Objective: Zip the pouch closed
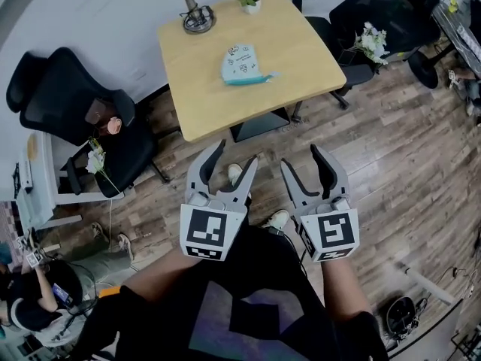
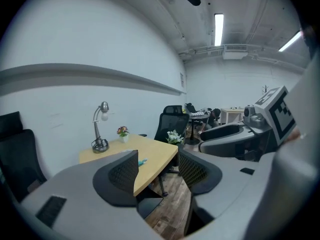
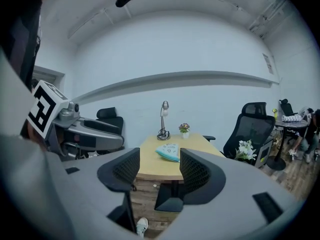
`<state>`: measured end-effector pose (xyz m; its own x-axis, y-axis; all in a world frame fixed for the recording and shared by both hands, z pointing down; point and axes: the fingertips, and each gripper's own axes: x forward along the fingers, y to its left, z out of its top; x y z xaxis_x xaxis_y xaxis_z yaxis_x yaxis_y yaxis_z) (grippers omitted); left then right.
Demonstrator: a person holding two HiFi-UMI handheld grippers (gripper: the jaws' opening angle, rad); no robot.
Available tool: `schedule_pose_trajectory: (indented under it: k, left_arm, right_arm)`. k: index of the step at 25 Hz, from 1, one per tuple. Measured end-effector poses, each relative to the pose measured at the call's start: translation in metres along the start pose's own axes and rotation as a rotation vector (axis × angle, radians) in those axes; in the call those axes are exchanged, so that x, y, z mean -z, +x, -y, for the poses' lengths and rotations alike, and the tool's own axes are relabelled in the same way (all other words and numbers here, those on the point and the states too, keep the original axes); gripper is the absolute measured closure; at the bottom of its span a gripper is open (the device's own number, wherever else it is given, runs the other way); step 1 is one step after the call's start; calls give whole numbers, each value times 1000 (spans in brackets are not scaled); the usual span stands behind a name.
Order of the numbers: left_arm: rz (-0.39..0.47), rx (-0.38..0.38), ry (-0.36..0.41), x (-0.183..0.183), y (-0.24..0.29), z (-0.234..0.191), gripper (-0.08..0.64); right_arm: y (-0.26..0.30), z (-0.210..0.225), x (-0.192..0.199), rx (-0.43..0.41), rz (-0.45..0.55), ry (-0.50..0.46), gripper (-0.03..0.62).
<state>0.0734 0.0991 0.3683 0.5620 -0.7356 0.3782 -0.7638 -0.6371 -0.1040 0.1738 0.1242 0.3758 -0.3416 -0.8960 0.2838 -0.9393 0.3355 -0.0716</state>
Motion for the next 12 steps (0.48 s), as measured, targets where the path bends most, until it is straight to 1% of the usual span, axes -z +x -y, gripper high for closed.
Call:
schedule_pose_trajectory:
  k: [3, 6, 9, 12]
  left_arm:
    - [14, 80, -14, 1, 30, -3, 322]
    - [37, 151, -19, -11, 62, -10, 322]
    - [71, 186, -15, -28, 91, -28, 322]
    - [82, 200, -30, -33, 110, -51, 322]
  right_arm:
    - [17, 1, 3, 22, -39, -33, 328]
    - [37, 10, -1, 59, -68, -35, 328]
    - [62, 20, -12, 85, -90, -54, 330]
    - [87, 27, -20, 110, -110, -69, 330]
